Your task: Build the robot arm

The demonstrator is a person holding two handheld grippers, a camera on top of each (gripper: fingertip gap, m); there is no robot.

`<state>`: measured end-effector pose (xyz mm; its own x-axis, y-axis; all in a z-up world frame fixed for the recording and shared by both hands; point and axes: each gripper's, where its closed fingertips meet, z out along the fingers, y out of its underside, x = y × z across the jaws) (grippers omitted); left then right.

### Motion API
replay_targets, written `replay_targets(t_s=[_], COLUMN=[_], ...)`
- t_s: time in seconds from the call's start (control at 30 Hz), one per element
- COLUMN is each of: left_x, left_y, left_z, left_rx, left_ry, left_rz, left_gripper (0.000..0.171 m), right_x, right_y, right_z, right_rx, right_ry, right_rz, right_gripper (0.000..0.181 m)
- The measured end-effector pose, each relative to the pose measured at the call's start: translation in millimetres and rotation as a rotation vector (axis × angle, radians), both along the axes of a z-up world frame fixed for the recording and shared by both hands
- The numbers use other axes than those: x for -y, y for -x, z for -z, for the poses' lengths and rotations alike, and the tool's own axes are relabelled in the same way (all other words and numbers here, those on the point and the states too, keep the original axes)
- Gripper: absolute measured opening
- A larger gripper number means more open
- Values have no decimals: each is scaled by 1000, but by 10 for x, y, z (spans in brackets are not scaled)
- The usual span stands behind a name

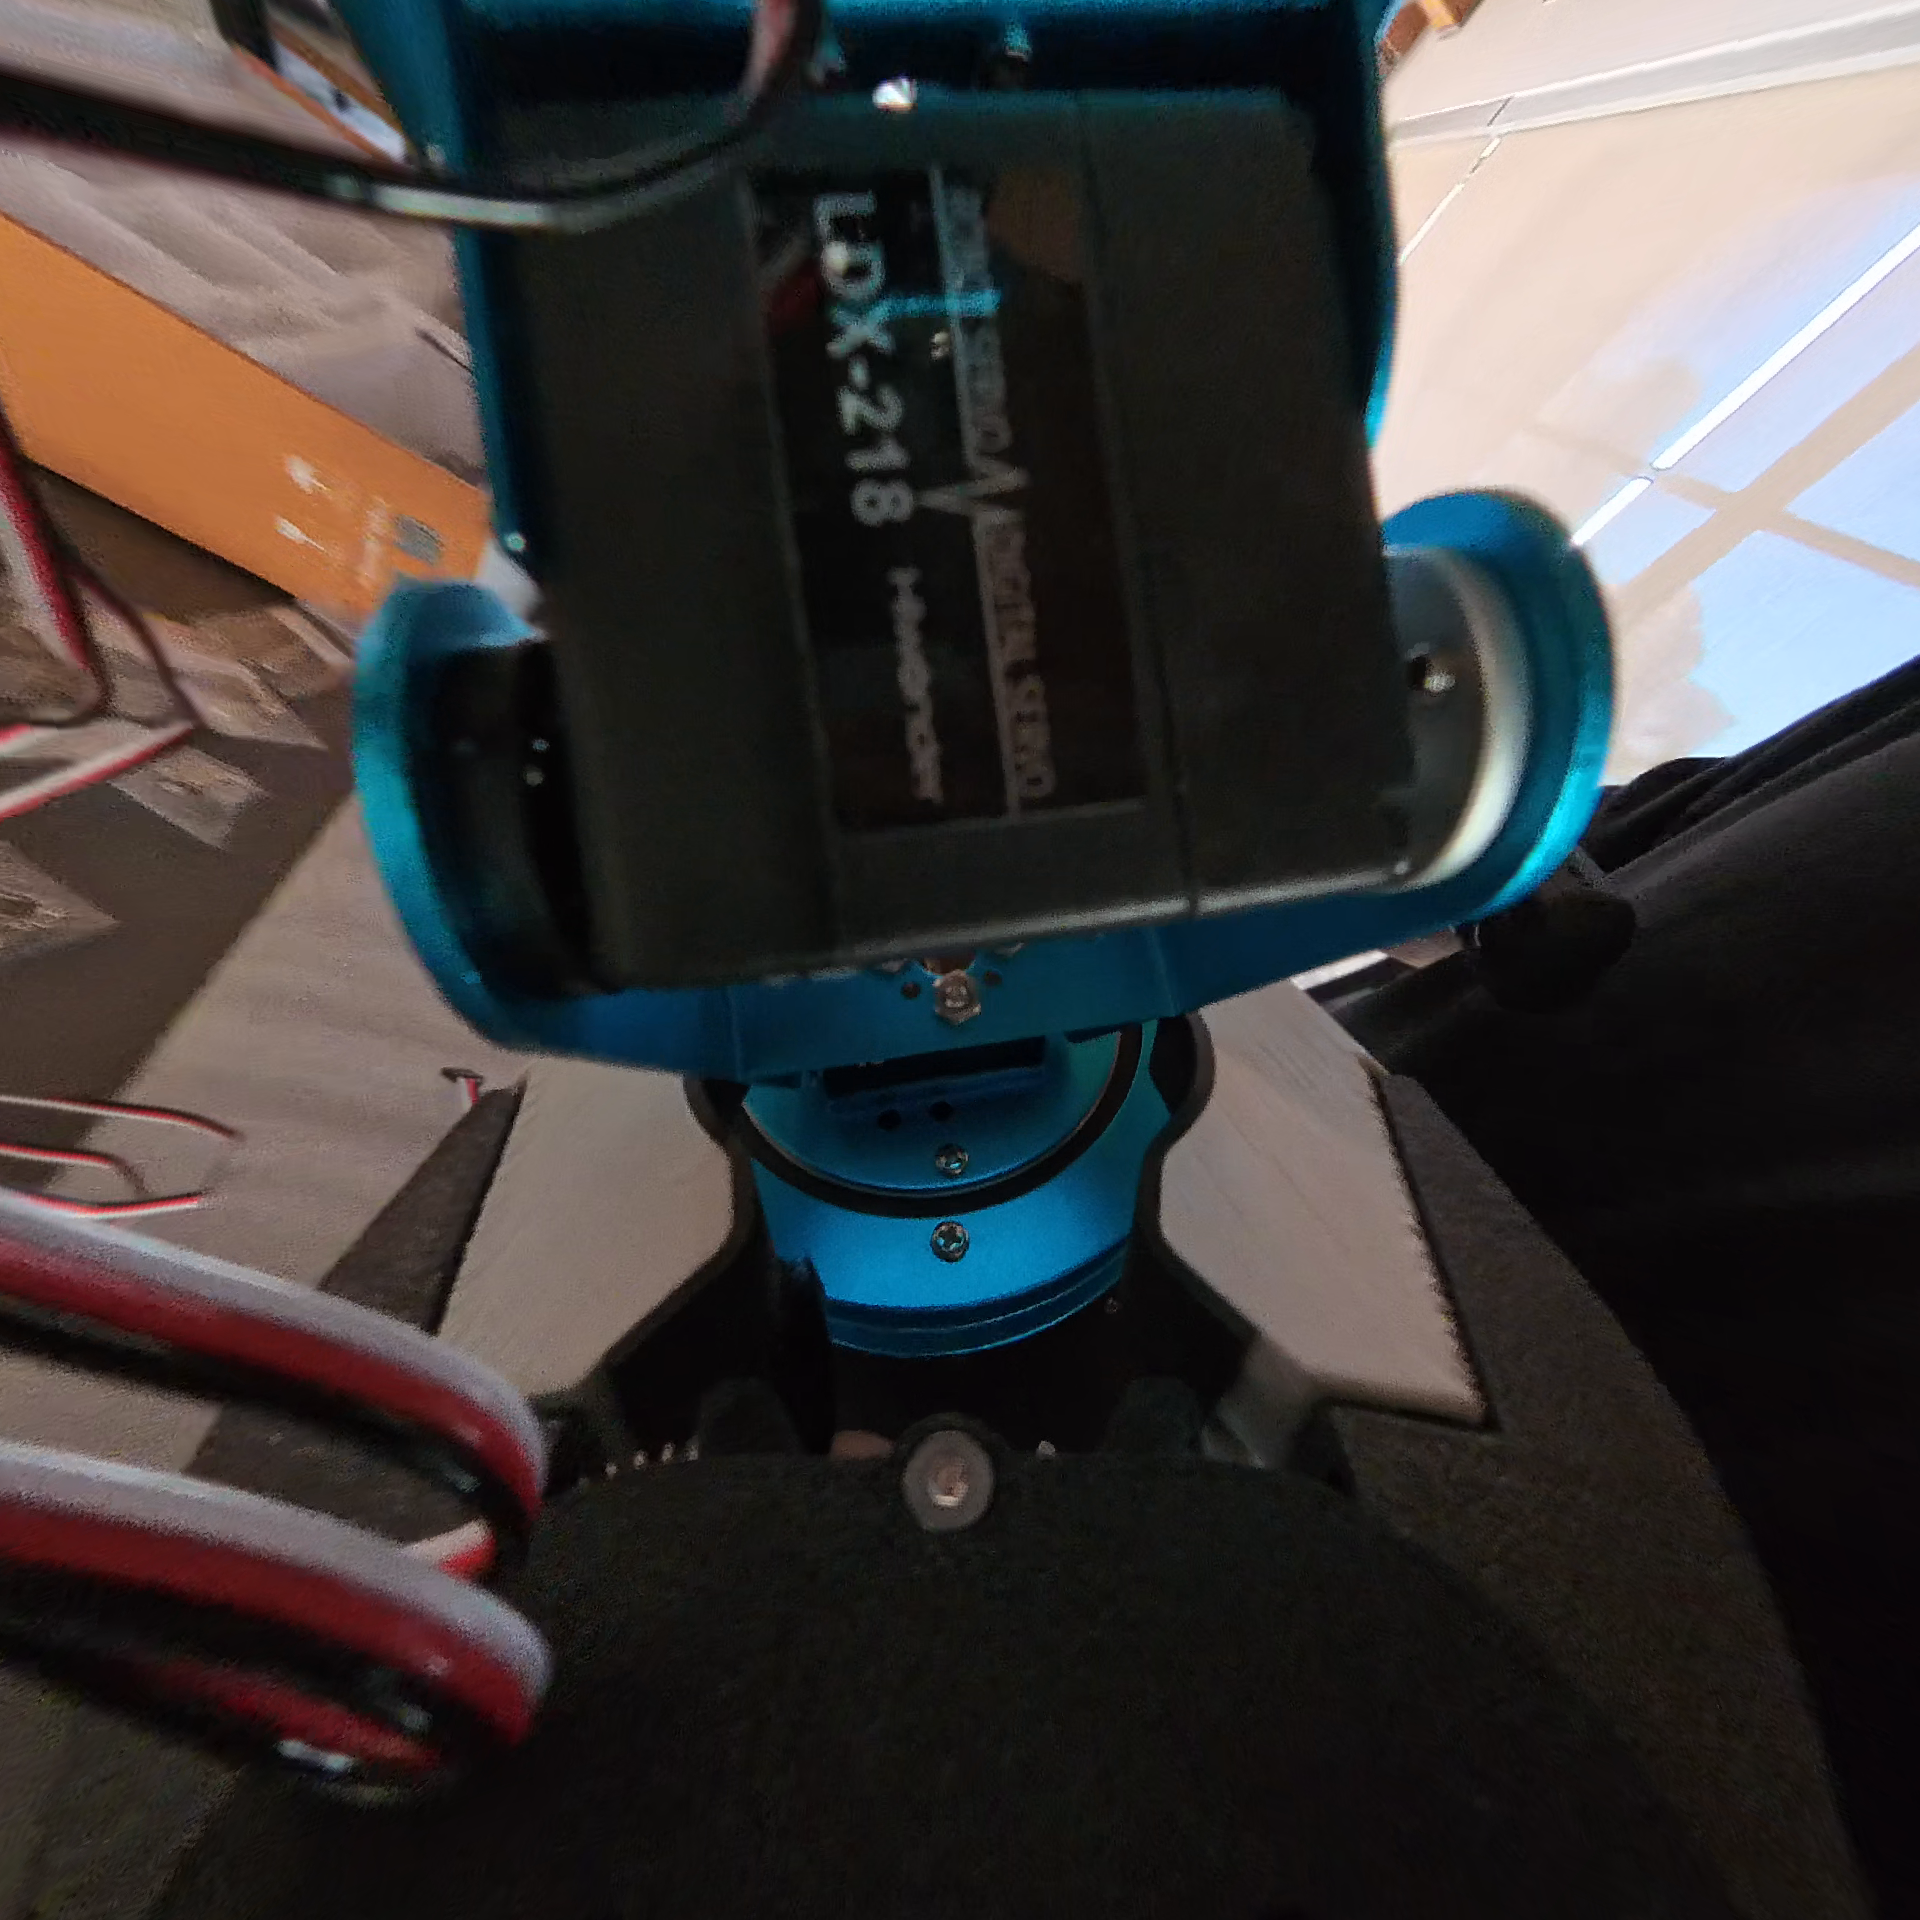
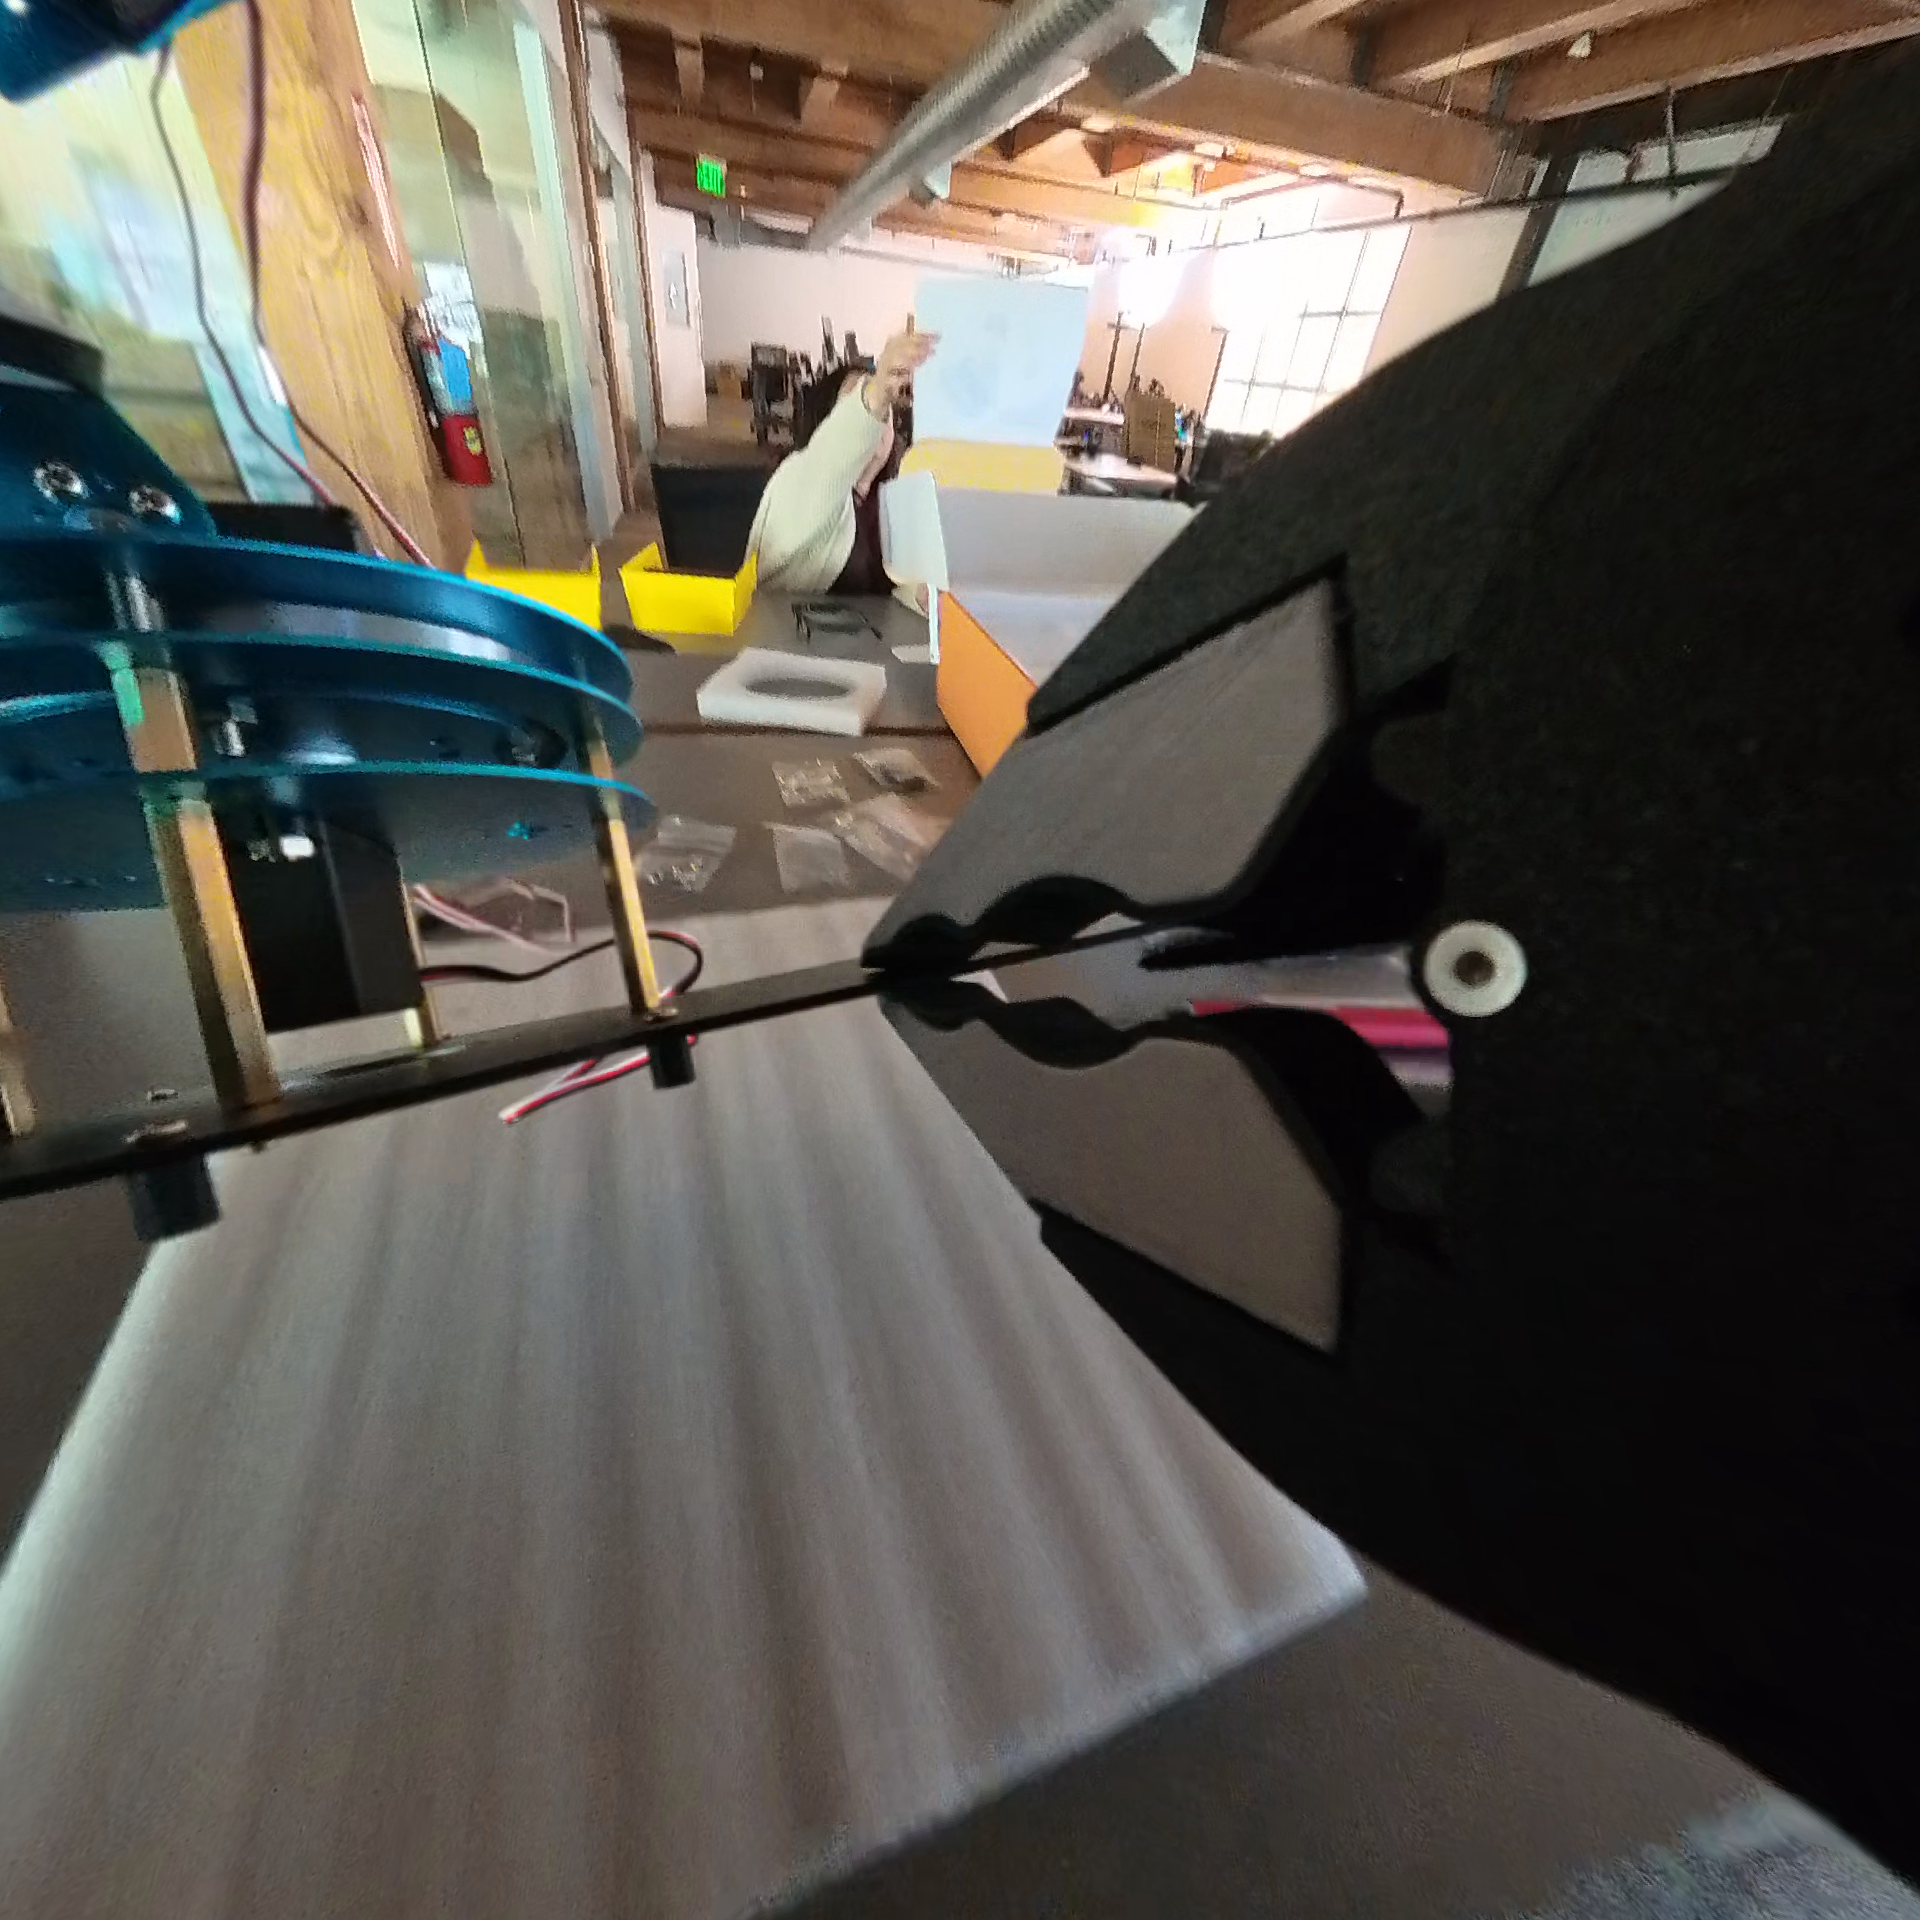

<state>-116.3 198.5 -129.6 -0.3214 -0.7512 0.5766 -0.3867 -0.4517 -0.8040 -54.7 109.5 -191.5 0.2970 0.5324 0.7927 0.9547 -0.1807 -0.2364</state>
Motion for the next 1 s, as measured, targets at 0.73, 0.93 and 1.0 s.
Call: replay_targets(t_s=[0.73, 0.93, 1.0], left_x=[276, 259, 214], left_y=[-110, -111, -131], left_z=[607, 616, 626], left_rx=[-157, -165, -169], left_ry=[320, 336, 369], left_rz=[64, 74, 65], left_gripper=[76, 77, 77], right_x=[485, 452, 419], right_y=[76, 91, 80], right_z=[388, 396, 379], right_rx=[-158, -175, -186], right_ry=[380, 382, 396], right_rz=[11, -11, -11], right_gripper=[2, 2, 2])
